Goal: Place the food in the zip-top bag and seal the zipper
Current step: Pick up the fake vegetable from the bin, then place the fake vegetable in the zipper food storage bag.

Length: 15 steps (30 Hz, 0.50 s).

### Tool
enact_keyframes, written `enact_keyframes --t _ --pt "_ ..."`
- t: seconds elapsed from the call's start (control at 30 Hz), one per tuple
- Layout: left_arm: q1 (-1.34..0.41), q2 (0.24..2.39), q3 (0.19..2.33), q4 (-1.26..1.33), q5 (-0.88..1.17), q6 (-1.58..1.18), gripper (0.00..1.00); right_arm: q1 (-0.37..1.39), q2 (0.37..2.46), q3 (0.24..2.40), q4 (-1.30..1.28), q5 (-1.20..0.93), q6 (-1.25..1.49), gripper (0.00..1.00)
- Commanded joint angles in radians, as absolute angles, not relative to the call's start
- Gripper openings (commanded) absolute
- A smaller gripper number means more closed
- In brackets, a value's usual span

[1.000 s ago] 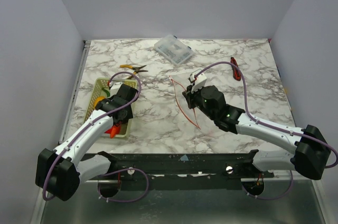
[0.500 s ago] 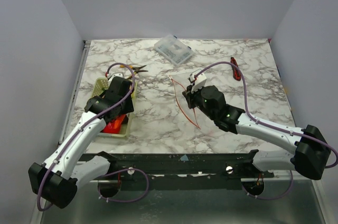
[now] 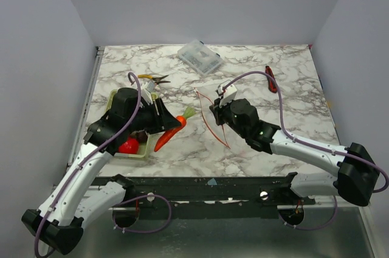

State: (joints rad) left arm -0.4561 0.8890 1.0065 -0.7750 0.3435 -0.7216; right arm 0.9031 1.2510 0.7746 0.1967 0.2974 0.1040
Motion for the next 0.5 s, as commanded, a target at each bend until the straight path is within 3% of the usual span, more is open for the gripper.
enact_keyframes --t 0.0,0.2,0.47 --pt "-0.489 0.837 0.922 -0.513 0.586 -0.934 0.0 0.9 1.251 0.757 0.245 0.311 0.105 0.0" --pt "-0.569 0.949 0.93 -0.388 0.606 -1.023 0.0 0.9 1.24 0.745 0.266 0.29 0.102 0.0" --pt "-0.614 1.059 0.934 -0.42 0.488 -1.119 0.0 0.9 1.19 0.703 0.321 0.308 0.123 0.0"
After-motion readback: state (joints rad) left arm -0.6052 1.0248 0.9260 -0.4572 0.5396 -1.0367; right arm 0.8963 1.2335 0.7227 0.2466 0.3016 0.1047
